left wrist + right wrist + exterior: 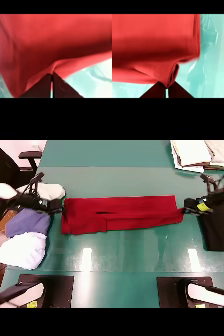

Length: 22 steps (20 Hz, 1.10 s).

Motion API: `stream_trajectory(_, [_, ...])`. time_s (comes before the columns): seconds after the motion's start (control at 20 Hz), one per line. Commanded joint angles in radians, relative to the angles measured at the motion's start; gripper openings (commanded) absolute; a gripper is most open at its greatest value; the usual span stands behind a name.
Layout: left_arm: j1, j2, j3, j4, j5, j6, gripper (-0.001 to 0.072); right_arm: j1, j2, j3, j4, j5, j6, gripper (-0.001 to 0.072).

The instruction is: Fold the shirts.

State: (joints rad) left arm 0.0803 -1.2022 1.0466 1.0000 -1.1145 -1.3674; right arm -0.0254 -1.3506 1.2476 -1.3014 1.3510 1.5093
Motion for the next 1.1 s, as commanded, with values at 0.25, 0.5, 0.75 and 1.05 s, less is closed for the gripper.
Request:
stream_trajectory(0.25, [0.001,-0.402,0.305,-0.089,0.146,0.1,0.003,0.008,-0.393,0.349,0.185,-0.032,-0.041,0.0045])
stream_trajectory(0.5, [0.001,-0.399,0.341,-0.107,0.089,0.066,0.0418,-0.053,-0.418,0.438,0.245,0.058,-0.157,0.0454])
stream_trajectory(0.75, [-0.033,-0.399,0.351,-0.167,-0.002,0.094,0.0023,-0.225,-0.396,0.305,0.273,0.104,-0.175,0.0567])
stream_trajectory(1.05, [-0.2,-0.402,0.351,-0.171,0.111,0.047,0.0025,-0.283,-0.496,0.211,0.438,0.106,-0.24,0.0558])
